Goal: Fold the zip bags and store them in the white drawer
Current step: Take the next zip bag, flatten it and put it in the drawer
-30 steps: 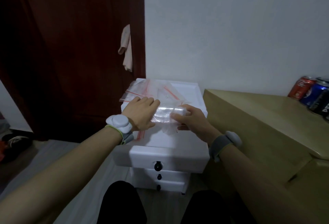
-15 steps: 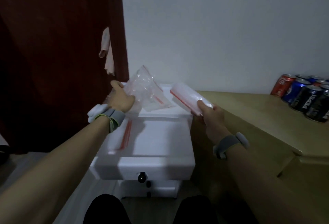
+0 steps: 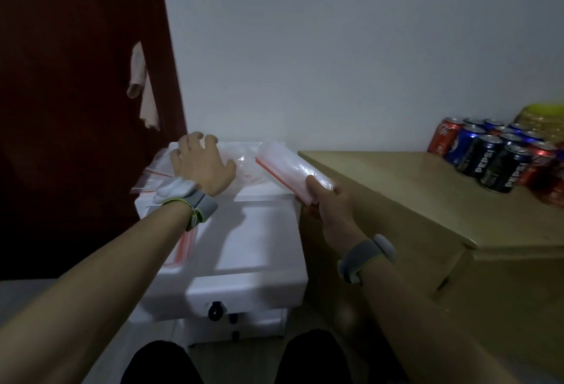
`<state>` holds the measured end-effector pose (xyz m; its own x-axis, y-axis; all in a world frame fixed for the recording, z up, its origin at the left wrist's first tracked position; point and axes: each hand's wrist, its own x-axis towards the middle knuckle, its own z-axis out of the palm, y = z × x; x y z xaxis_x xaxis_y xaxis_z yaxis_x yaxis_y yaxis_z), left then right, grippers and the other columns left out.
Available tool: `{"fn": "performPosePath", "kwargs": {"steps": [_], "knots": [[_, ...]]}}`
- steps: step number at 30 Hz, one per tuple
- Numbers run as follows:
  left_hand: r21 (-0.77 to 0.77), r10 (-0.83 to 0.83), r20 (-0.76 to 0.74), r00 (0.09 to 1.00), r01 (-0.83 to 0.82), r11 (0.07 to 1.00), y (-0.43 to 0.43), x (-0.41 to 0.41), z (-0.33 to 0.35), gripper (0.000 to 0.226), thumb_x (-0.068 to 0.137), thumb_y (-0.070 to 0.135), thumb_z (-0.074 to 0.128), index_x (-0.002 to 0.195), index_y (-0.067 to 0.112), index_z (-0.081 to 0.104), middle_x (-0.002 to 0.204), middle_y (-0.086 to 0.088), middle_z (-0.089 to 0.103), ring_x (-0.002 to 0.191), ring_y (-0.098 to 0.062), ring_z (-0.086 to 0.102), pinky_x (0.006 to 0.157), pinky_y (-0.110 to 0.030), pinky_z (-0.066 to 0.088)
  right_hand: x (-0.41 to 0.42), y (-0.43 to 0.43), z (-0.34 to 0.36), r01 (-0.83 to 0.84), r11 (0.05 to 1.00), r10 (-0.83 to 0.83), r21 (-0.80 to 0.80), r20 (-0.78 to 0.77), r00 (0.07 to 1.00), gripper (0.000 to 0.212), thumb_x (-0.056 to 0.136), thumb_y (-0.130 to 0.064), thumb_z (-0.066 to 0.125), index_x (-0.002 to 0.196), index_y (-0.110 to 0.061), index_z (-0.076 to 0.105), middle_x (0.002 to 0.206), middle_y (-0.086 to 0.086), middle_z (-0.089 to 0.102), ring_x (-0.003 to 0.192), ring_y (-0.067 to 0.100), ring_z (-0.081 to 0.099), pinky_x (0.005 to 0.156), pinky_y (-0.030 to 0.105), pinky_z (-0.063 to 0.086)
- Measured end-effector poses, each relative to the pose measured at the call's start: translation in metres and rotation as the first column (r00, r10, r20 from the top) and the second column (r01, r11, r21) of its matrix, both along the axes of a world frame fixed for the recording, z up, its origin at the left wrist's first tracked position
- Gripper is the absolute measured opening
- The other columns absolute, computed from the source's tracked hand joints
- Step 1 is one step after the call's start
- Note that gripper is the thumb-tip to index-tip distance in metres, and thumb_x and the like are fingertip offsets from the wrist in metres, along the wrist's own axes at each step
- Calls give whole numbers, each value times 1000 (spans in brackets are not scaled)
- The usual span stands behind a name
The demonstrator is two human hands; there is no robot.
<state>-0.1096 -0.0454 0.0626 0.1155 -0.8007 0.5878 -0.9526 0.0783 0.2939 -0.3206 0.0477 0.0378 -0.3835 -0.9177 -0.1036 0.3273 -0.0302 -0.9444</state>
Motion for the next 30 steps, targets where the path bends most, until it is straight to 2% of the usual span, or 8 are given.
{"fn": "performPosePath", "kwargs": {"steps": [2,4,7,9,13,21,26,30], "knots": [[-138,-101,-80,992,89,986,16,0,2,42,78,42,59,109,14,59,118,-9,55,113,-32,47,89,-42,37,9,-1,-1,-65,998,65,-13,27,998,32,89,-22,71,117,-14,57,101,9,68,65,15,72,52,25,50],[-84,-176,-323,930,158,984,32,1,2,36,86,46,53,102,14,54,104,-5,58,97,-29,54,79,-38,41,21,-2,-2,-164,986,164,-1,6,986,24,89,-25,70,109,-18,59,102,9,69,75,22,73,51,25,47],[100,-86,-818,568,288,952,49,2,6,49,93,60,35,108,15,47,92,-3,67,64,-29,64,66,-34,45,36,-2,-2,-243,970,242,16,35,970,21,90,-26,70,106,-19,58,93,4,70,77,21,73,53,24,47],[87,-66,-890,451,311,946,57,11,5,56,93,65,28,113,16,46,86,-5,67,48,-29,60,53,-31,44,49,0,-2,-288,957,287,17,47,957,20,89,-26,71,104,-18,60,91,4,70,78,22,74,52,24,49],[-5,-198,-843,500,361,932,67,35,0,43,96,48,48,126,19,39,63,-10,62,41,-26,57,40,-27,41,77,5,-2,-439,898,440,36,-12,898,20,88,-22,72,104,-15,63,91,9,71,79,27,74,58,27,51],[155,-76,-882,465,439,885,73,99,-30,33,93,29,46,115,5,47,55,-13,53,36,-23,48,37,-22,34,121,8,-5,-634,736,675,238,-324,662,25,90,-27,66,106,-9,66,94,9,66,84,27,64,79,41,55],[306,-28,-853,522,543,782,84,113,-38,15,100,15,38,96,3,46,58,-17,48,34,-20,42,35,-17,31,137,4,-10,-661,668,741,342,-388,548,14,88,-8,65,102,-4,65,97,13,58,79,24,60,58,29,54],[418,27,-775,631,481,771,80,125,-48,16,98,24,46,101,9,49,63,-12,55,41,-21,51,40,-21,38,139,-3,-18,-600,659,752,454,-400,524,18,87,-7,64,101,5,66,100,17,57,83,28,61,63,35,57]]}}
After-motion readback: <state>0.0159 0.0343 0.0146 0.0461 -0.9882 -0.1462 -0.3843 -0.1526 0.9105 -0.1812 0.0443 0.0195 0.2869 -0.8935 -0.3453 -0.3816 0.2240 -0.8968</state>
